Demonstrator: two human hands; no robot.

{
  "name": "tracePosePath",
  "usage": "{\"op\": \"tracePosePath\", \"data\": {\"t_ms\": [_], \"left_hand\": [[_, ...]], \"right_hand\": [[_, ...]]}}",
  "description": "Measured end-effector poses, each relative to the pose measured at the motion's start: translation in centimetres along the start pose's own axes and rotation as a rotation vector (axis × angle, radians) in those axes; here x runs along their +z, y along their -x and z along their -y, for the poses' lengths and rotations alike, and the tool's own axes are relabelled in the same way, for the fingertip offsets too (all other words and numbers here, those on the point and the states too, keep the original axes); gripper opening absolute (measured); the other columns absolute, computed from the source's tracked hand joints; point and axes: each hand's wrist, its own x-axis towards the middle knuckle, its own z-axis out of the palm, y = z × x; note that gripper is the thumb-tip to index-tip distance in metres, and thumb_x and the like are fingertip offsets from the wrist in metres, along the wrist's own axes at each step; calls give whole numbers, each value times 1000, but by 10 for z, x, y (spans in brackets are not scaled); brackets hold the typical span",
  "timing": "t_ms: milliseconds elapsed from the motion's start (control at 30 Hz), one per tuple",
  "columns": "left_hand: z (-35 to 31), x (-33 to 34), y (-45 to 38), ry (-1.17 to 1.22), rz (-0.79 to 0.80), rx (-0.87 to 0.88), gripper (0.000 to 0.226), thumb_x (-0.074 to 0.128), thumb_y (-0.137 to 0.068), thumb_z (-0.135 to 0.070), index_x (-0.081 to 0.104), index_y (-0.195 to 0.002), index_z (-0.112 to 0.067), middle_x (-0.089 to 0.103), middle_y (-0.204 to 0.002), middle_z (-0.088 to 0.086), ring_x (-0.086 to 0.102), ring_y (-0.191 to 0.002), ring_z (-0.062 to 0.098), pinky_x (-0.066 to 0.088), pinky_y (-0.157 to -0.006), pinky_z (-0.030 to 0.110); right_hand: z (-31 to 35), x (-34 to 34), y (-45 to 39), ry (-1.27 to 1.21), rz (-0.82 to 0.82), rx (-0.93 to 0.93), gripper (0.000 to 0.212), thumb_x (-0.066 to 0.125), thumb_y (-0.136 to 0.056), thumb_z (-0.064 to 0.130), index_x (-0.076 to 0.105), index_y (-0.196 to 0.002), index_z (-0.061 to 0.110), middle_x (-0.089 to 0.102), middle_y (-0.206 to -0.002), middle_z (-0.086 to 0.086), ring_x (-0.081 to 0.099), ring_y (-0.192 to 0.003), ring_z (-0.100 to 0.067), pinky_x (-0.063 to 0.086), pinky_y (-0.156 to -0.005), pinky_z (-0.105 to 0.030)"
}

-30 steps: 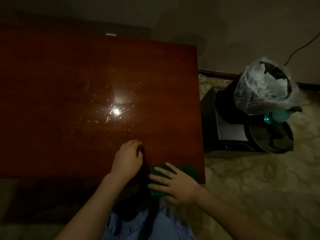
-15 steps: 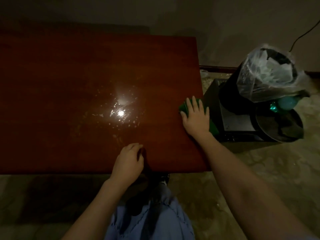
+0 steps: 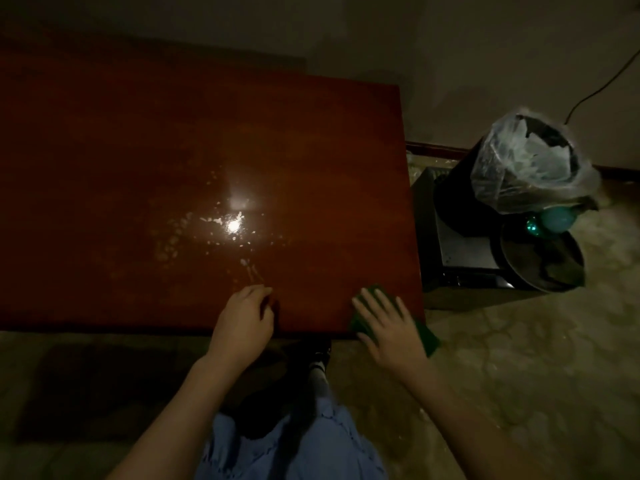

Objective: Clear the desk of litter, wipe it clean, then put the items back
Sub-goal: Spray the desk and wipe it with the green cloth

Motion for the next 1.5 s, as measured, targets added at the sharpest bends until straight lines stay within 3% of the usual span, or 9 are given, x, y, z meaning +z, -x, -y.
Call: {"op": "tracePosePath", "data": {"t_ms": [133,267,433,567,867,933,1100,1233,1500], "left_hand": [[24,-11,8,18,-59,-50,42,45,-97,-14,45,-139,-12,42,-145,5,35,-133,20,28,-110,32],[44,-15,24,68,-94,-105,41,46,-97,-13,47,-137,-10,44,-142,6,37,-132,19,28,-110,31],[61,-19,36,71,-140,-163,40,47,-96,-13,48,-136,-10,45,-141,6,38,-131,19,29,-110,30],[62,-26,37,61,-180,-180,40,47,-95,-11,49,-135,-10,47,-138,6,40,-129,20,31,-107,30],[27,-24,17,46,-169,-73,37,48,-95,-11,54,-131,-10,50,-136,6,42,-127,21,33,-105,32],[19,-22,11,54,-164,-35,37,47,-95,-10,53,-132,-11,49,-137,4,40,-128,20,31,-105,30],[3,-10,-8,57,-111,1,39,46,-96,-12,50,-135,-12,47,-140,4,39,-130,19,30,-106,29],[-20,-1,-34,63,-46,24,39,46,-97,-13,48,-136,-12,45,-141,4,37,-131,18,29,-107,28],[-77,3,-110,38,-36,108,39,49,-92,-8,54,-131,-8,51,-136,8,42,-128,23,32,-105,31]], "right_hand": [[-2,-10,-3,-113,-31,433,58,27,-96,46,40,-144,15,40,-148,-10,41,-134,-32,30,-106,-56],[53,-20,-54,-180,-117,712,66,23,-95,49,26,-150,12,24,-156,-13,24,-143,-35,16,-113,-58],[112,-29,-114,-141,34,409,63,20,-101,48,-1,-153,21,-8,-160,-4,-6,-147,-28,-4,-116,-52],[163,-30,-134,-67,134,-17,61,18,-101,49,-5,-152,26,-19,-154,3,-12,-146,-26,-11,-114,-50],[117,-15,-83,170,213,-742,55,41,-97,44,33,-147,22,21,-158,0,14,-146,-26,-2,-114,-51],[81,-11,-63,246,163,-718,56,36,-95,50,33,-146,29,29,-155,5,26,-143,-22,8,-117,-49],[-8,-13,-28,158,99,-511,65,28,-97,52,5,-153,28,22,-155,5,23,-142,-20,6,-116,-45],[-29,-22,-30,23,153,-365,58,18,-101,51,5,-153,30,21,-155,6,22,-142,-19,8,-115,-45],[-51,-24,-49,-90,69,-284,60,31,-99,50,8,-152,34,16,-157,10,16,-145,-17,12,-113,-49]]}}
